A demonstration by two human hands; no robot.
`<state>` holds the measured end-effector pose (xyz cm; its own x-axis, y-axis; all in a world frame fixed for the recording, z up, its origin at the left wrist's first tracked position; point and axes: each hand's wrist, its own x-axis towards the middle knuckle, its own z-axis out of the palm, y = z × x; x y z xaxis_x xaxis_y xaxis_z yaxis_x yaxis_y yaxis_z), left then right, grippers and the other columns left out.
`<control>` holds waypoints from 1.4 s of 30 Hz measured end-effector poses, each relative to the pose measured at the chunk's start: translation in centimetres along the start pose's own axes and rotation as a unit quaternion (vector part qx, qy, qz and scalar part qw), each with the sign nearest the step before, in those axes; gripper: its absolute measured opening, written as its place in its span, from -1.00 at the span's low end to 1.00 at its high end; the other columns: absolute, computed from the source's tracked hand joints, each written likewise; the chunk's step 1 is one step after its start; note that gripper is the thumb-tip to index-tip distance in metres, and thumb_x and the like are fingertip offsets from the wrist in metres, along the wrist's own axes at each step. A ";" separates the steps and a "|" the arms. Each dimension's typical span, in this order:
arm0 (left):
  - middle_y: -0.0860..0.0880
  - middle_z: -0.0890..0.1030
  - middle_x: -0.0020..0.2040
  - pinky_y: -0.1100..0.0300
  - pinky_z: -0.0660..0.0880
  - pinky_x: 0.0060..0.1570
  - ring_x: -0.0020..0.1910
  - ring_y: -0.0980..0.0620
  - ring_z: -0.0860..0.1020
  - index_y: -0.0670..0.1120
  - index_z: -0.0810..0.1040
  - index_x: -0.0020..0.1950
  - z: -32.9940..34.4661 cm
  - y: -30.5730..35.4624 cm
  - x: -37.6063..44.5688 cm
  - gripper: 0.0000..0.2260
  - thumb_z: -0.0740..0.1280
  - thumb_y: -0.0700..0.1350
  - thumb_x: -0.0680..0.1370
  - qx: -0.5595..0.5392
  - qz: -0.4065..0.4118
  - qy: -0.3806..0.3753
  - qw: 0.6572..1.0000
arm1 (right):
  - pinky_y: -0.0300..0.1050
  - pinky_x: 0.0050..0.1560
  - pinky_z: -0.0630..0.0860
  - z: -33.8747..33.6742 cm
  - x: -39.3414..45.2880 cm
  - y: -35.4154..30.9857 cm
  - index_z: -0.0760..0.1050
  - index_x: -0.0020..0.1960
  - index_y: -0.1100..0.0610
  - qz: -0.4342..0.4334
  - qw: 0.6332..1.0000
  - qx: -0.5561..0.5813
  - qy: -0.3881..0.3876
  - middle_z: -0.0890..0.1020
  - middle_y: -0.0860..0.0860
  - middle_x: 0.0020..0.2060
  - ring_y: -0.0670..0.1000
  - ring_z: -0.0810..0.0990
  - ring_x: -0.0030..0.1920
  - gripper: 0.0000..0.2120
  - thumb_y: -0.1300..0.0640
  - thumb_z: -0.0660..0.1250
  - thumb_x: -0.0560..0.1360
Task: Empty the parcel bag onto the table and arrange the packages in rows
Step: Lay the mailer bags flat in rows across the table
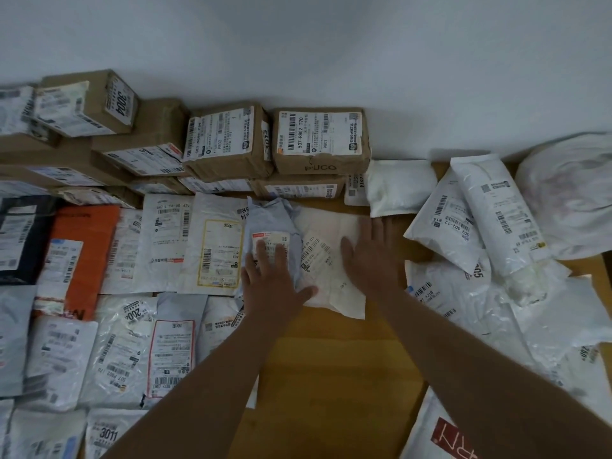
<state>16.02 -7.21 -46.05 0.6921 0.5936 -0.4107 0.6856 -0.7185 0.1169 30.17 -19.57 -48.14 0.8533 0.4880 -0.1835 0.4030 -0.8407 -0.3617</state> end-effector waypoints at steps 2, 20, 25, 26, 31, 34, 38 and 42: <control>-0.23 -0.14 0.57 -0.16 0.03 0.50 0.54 -0.30 -0.07 -0.05 -0.09 0.57 -0.2 0.1 -0.1 -0.02 0.22 0.48 0.39 0.007 0.002 0.004 1.000 | 0.23 0.49 -0.07 1.3 -4.0 -0.2 0.05 0.58 -0.02 0.002 0.997 -0.049 -0.059 0.01 0.17 0.58 0.31 -0.05 0.55 -0.27 -0.37 0.03 0.54; -0.21 -0.13 0.57 -0.29 -0.15 0.45 0.53 -0.34 -0.18 -0.02 -0.02 0.58 0.0 0.5 -1.1 -0.12 0.32 0.30 0.44 -0.033 -0.001 0.052 0.998 | 0.34 0.32 0.34 -2.9 -1.3 1.1 0.54 0.26 0.08 -0.115 0.985 -0.105 0.070 0.35 0.25 0.43 0.35 0.29 0.43 -0.55 -0.08 0.32 0.42; -0.20 -0.09 0.58 -0.24 -0.20 0.48 0.54 -0.29 -0.20 -0.03 0.01 0.58 0.2 1.7 -2.1 -0.20 0.27 0.20 0.45 -0.034 0.042 0.091 0.994 | 0.32 0.49 -0.13 -4.7 3.4 1.8 0.52 0.31 -0.08 -0.040 0.977 -0.193 -0.078 -0.14 0.23 0.57 0.39 -0.21 0.52 -0.60 -0.15 0.27 0.51; -0.20 -0.08 0.58 -0.22 -0.21 0.48 0.55 -0.28 -0.19 -0.02 0.02 0.58 0.3 1.9 -2.3 -0.22 0.26 0.18 0.45 -0.035 0.047 0.089 0.994 | 0.31 0.50 -0.14 -4.7 3.8 1.7 0.46 0.38 -0.08 -0.033 0.973 -0.202 -0.103 -0.17 0.23 0.57 0.38 -0.22 0.53 -0.56 -0.17 0.24 0.54; -0.23 0.06 0.56 -0.23 -0.06 0.48 0.55 -0.30 -0.04 -0.02 0.05 0.53 0.3 2.9 -3.0 -0.26 0.28 0.10 0.42 -0.043 0.073 0.110 0.990 | 0.29 0.50 -0.05 -5.6 3.5 0.8 0.03 0.57 0.15 -0.033 0.964 -0.237 -0.116 -0.12 0.16 0.57 0.31 -0.12 0.54 -0.27 -0.15 0.21 0.54; -0.23 0.05 0.56 -0.22 -0.05 0.50 0.55 -0.29 -0.04 -0.06 0.12 0.54 -0.1 3.8 -3.4 -0.30 0.25 0.09 0.45 -0.054 0.083 0.111 0.989 | 0.24 0.52 0.03 -6.7 2.4 0.2 -0.08 0.58 0.28 -0.042 0.982 -0.172 -0.066 -0.10 0.16 0.57 0.30 -0.09 0.55 -0.21 -0.06 0.23 0.56; -0.20 0.12 0.54 -0.14 0.03 0.50 0.54 -0.22 0.03 -0.10 0.23 0.51 -1.3 5.7 -4.2 -0.38 0.31 -0.02 0.48 -0.145 0.101 0.135 0.975 | 0.05 0.49 0.21 -9.2 -0.7 -1.2 0.05 0.55 0.30 -0.023 0.984 0.121 0.127 0.12 0.18 0.54 0.19 0.09 0.54 -0.31 0.14 0.28 0.54; -0.16 0.26 0.45 -0.01 0.18 0.40 0.46 -0.14 0.20 -0.12 0.31 0.45 -2.9 8.4 -5.4 -0.52 0.19 0.05 0.58 -0.282 0.105 0.163 0.940 | -0.52 0.23 0.31 -13.1 -5.3 -0.9 0.30 0.42 0.27 0.045 0.894 0.359 0.263 0.32 0.10 0.40 -0.08 0.32 0.37 -0.51 0.19 0.34 0.54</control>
<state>18.68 -15.40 -40.24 0.7946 0.6060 -0.0367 0.4735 -0.5809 0.6621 29.67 -24.46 -34.84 0.9855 0.0891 0.1442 0.1683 -0.4111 -0.8959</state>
